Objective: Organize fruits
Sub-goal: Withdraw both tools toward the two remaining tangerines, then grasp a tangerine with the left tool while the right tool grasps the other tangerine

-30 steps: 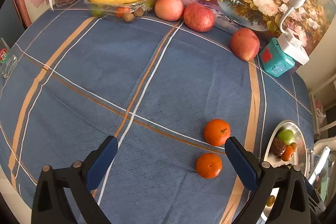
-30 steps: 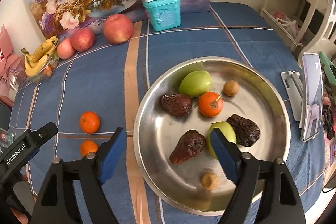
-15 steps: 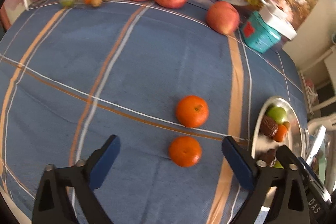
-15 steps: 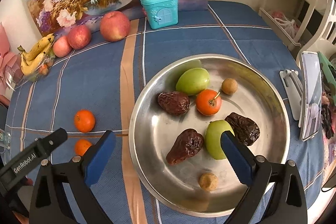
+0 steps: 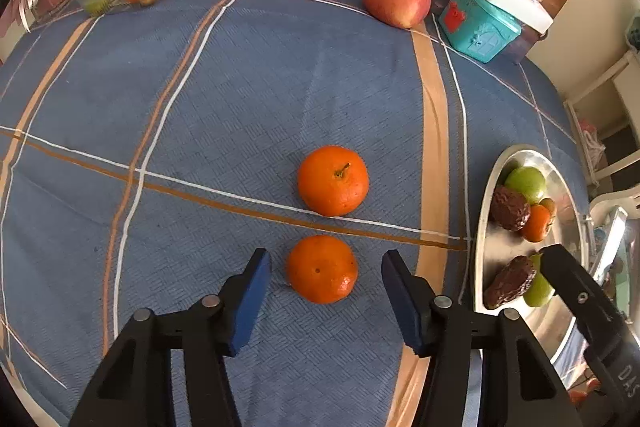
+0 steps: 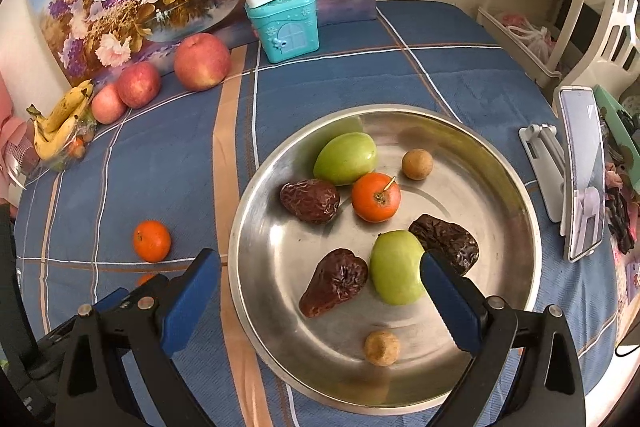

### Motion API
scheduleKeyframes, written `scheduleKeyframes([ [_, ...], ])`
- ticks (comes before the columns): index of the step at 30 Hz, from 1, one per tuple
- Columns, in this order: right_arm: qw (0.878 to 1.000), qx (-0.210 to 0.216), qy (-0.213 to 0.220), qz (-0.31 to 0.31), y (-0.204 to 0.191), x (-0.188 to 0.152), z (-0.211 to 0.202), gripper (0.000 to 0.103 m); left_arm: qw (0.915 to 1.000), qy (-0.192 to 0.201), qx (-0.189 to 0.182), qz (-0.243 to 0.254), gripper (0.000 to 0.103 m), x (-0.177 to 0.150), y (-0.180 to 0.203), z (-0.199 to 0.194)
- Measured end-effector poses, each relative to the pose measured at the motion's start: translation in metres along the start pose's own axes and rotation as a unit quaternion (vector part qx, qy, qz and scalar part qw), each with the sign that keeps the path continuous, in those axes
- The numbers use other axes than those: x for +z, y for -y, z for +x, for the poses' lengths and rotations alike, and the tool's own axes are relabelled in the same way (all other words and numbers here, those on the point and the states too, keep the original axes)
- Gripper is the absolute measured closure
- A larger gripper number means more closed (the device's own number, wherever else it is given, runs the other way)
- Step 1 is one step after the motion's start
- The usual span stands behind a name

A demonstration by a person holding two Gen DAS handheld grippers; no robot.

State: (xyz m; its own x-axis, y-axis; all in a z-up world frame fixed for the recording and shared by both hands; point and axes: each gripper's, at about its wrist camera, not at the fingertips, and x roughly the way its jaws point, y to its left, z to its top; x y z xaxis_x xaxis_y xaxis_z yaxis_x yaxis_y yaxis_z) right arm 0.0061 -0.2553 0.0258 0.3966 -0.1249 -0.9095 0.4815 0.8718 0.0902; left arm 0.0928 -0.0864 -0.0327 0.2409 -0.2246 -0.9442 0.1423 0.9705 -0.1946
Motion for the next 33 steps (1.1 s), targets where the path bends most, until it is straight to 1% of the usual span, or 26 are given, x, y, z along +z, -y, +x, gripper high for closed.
scheduleKeyframes([
  [2,1.000,-0.001,0.000,-0.002,0.000,0.000,0.000,0.003,1.0000,-0.001,0.005,0.002,0.053,0.001,0.002,0.002],
  [5,1.000,-0.001,0.002,-0.004,-0.001,0.000,-0.001,0.003,1.0000,-0.002,0.000,-0.004,0.062,0.001,-0.002,0.003],
  [7,1.000,-0.001,0.003,-0.005,-0.001,0.000,-0.002,0.003,1.0000,0.000,-0.003,-0.006,0.063,0.003,-0.004,0.001],
  [13,1.000,-0.004,0.003,-0.002,0.000,0.000,-0.001,0.003,0.9995,0.010,-0.018,-0.022,0.064,0.004,-0.011,-0.008],
  [18,1.000,-0.010,-0.001,-0.004,-0.002,-0.002,0.001,0.003,0.9977,0.034,-0.030,-0.051,0.064,0.009,-0.031,-0.026],
  [21,1.000,-0.006,-0.005,-0.009,-0.006,-0.002,0.003,0.003,0.9959,0.052,-0.029,-0.068,0.064,0.015,-0.045,-0.037],
  [24,1.000,0.015,-0.005,-0.015,-0.015,-0.003,0.004,0.003,0.9938,0.068,-0.014,-0.087,0.064,0.019,-0.064,-0.044],
  [28,0.998,0.052,0.009,-0.041,-0.039,-0.002,0.000,0.004,0.9895,0.081,-0.003,-0.120,0.064,0.022,-0.093,-0.051],
  [33,0.993,0.070,0.025,-0.090,-0.078,-0.002,-0.001,0.004,0.9843,0.088,0.000,-0.153,0.064,0.024,-0.117,-0.048],
])
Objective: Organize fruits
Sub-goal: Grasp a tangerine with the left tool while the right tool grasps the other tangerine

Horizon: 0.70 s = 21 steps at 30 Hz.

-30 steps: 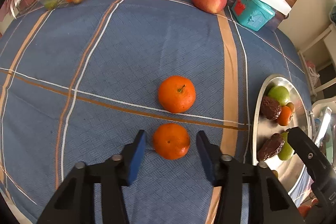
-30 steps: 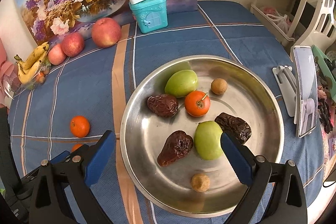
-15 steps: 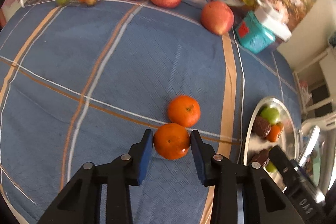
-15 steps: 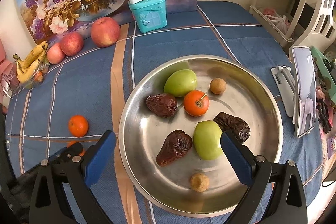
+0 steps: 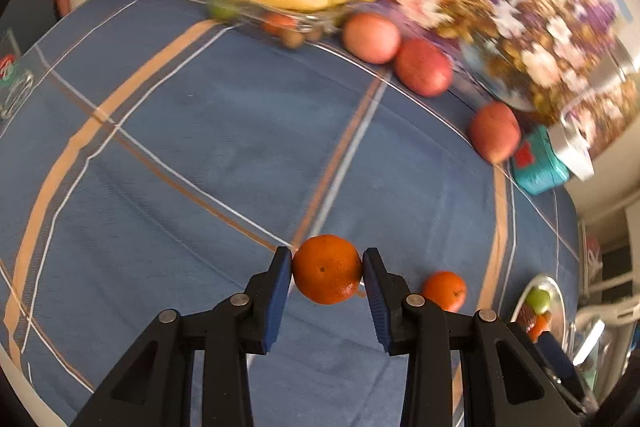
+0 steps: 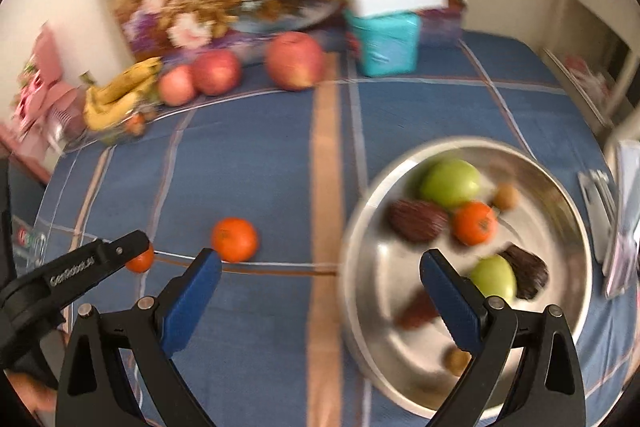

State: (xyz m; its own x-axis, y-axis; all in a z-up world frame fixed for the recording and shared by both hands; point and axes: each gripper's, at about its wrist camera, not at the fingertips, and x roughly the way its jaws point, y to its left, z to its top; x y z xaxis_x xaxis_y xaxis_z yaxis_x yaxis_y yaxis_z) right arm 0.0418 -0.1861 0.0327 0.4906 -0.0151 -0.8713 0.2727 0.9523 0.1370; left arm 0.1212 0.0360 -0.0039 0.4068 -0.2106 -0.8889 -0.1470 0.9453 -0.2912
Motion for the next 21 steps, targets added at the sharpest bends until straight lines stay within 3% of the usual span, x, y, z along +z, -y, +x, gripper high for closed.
scheduleKeyframes([
  [7,0.999,-0.002,-0.039,-0.025,-0.038,0.006,0.044,0.005,0.9992,-0.019,-0.020,-0.029,0.064,0.004,-0.019,0.012],
  [9,0.998,-0.007,-0.049,-0.035,-0.046,0.006,0.055,0.010,0.9988,-0.023,-0.025,-0.034,0.064,0.005,-0.021,0.014],
  [11,0.997,-0.011,-0.058,-0.042,-0.052,0.005,0.065,0.024,0.9986,-0.026,-0.029,-0.037,0.064,0.005,-0.021,0.017],
  [15,0.996,-0.023,-0.067,-0.055,-0.060,0.004,0.080,0.029,0.9977,-0.031,-0.040,-0.046,0.064,0.006,-0.022,0.021],
  [21,0.996,-0.022,-0.071,-0.058,-0.066,0.000,0.088,0.056,0.9972,-0.031,-0.044,-0.051,0.064,0.006,-0.025,0.021],
])
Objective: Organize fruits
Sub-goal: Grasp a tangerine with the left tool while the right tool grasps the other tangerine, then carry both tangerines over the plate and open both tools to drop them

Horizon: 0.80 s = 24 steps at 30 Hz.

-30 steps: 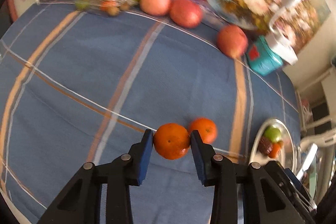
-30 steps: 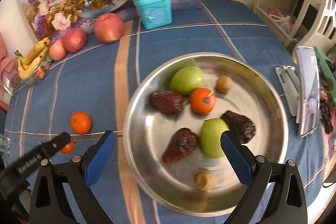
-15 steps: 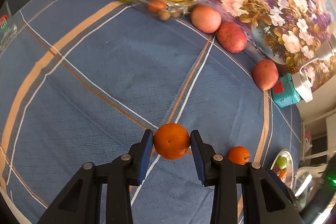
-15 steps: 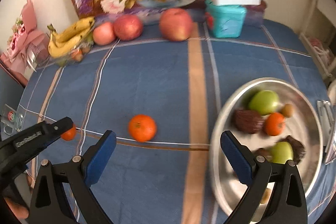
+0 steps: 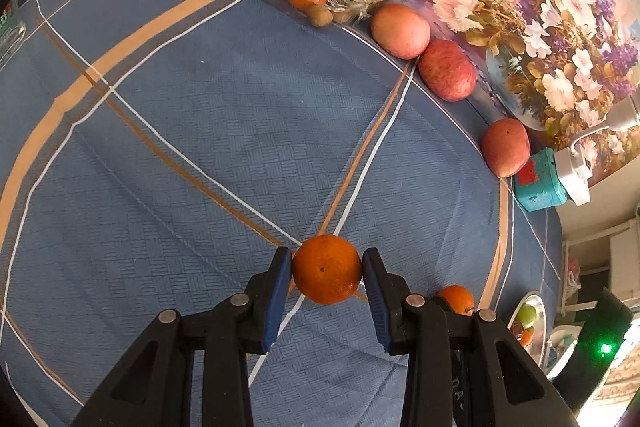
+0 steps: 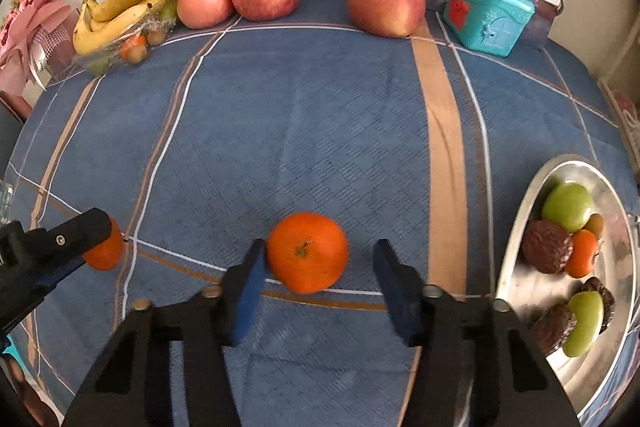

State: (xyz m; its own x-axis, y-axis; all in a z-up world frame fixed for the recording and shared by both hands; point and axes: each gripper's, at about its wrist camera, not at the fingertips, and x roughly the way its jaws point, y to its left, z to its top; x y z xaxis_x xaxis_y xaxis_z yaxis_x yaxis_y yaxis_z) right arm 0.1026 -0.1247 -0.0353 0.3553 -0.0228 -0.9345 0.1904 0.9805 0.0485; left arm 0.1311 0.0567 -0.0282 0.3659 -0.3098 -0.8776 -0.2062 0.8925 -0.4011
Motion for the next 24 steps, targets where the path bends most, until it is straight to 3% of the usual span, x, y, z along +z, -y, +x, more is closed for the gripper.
scheduleKeyframes([
  [1,1.000,0.001,0.001,-0.003,-0.002,0.000,-0.001,0.062,1.0000,0.001,-0.001,-0.002,0.064,0.000,-0.001,0.000],
  [12,1.000,0.004,0.020,-0.004,-0.007,-0.016,-0.040,0.062,0.9994,0.016,-0.007,0.028,0.064,-0.007,0.015,-0.015],
  [20,0.999,-0.005,0.032,0.009,0.009,-0.035,-0.072,0.062,0.9967,0.023,-0.014,0.077,0.064,-0.023,0.052,-0.029],
  [24,0.999,-0.012,0.034,0.028,0.026,-0.045,-0.082,0.062,0.9943,0.003,-0.037,0.100,0.064,-0.036,0.075,-0.025],
])
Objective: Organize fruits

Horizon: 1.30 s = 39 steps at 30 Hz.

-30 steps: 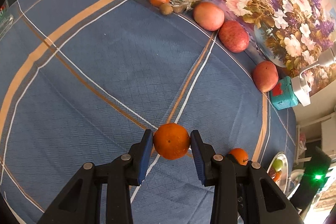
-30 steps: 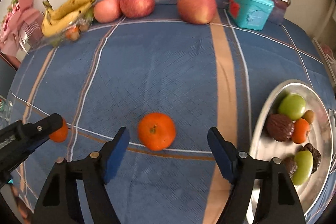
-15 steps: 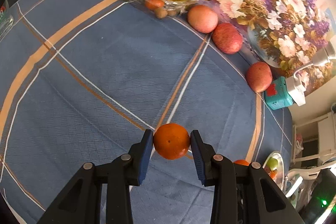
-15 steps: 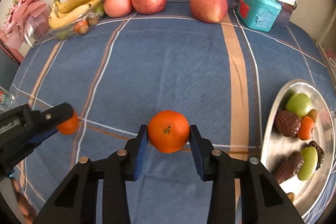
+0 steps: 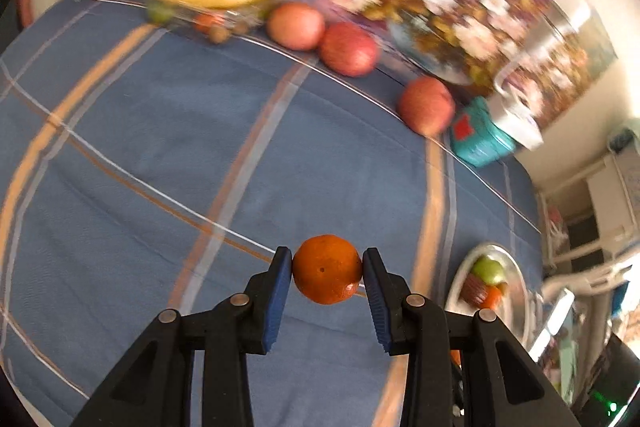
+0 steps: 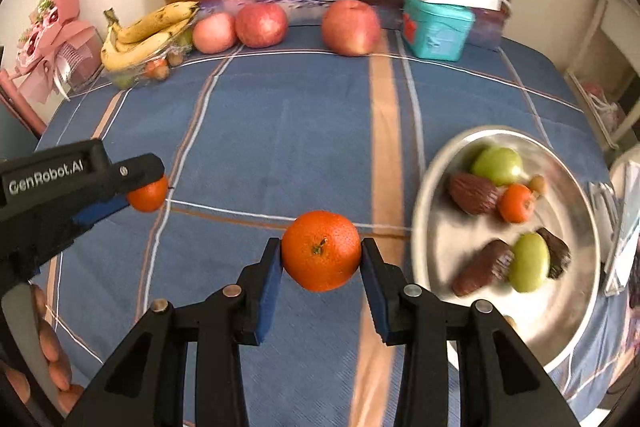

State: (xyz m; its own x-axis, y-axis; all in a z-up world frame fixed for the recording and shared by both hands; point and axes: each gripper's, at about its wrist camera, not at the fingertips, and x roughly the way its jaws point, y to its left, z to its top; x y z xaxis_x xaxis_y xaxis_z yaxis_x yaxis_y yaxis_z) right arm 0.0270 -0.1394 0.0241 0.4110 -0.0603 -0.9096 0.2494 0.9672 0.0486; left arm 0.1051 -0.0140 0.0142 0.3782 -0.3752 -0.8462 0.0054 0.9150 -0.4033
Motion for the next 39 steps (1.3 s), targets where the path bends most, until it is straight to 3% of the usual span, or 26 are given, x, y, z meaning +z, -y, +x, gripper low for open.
scheduleKeyframes([
  [6,0.999,-0.013,0.004,0.040,0.044,-0.005,-0.009,0.062,0.9968,-0.037,-0.051,0.050,0.064,-0.018,0.053,0.015],
  [12,0.991,-0.083,-0.004,0.101,0.113,-0.010,-0.009,0.062,0.9883,-0.068,-0.078,0.113,0.064,-0.043,0.105,0.037],
  [14,0.989,-0.084,-0.008,0.119,0.129,-0.014,-0.008,0.062,0.9866,-0.074,-0.082,0.120,0.064,-0.048,0.113,0.042],
  [19,0.989,-0.074,-0.020,0.127,0.140,-0.014,-0.004,0.062,0.9832,-0.083,-0.081,0.142,0.062,-0.056,0.126,0.051],
  [21,0.990,-0.068,-0.025,0.123,0.138,-0.011,-0.002,0.062,0.9824,-0.087,-0.085,0.142,0.056,-0.059,0.125,0.051],
  [22,0.990,-0.063,-0.026,0.121,0.136,-0.011,-0.001,0.062,0.9824,-0.088,-0.088,0.139,0.049,-0.058,0.125,0.051],
  [24,0.991,-0.058,-0.029,0.117,0.133,-0.011,-0.002,0.062,0.9826,-0.086,-0.089,0.139,0.046,-0.058,0.125,0.051],
  [30,0.992,-0.063,-0.028,0.105,0.129,-0.012,-0.004,0.060,0.9867,-0.077,-0.056,0.132,0.045,-0.055,0.113,0.046],
  [33,0.992,-0.064,-0.026,0.104,0.127,-0.013,-0.006,0.059,0.9897,-0.059,-0.003,0.131,0.027,-0.053,0.100,0.041],
  [35,0.992,-0.067,-0.025,0.103,0.126,-0.014,-0.006,0.044,0.9906,-0.047,0.035,0.124,0.018,-0.049,0.085,0.038],
  [36,0.992,-0.069,-0.025,0.102,0.125,-0.013,-0.005,0.041,0.9907,-0.045,0.048,0.119,0.016,-0.047,0.079,0.037],
  [38,0.992,-0.071,-0.020,0.098,0.123,-0.014,-0.005,0.033,0.9909,-0.032,0.075,0.107,0.000,-0.045,0.064,0.034],
  [39,0.993,-0.072,-0.019,0.096,0.122,-0.015,-0.004,0.032,0.9911,-0.027,0.080,0.103,0.000,-0.046,0.059,0.032],
])
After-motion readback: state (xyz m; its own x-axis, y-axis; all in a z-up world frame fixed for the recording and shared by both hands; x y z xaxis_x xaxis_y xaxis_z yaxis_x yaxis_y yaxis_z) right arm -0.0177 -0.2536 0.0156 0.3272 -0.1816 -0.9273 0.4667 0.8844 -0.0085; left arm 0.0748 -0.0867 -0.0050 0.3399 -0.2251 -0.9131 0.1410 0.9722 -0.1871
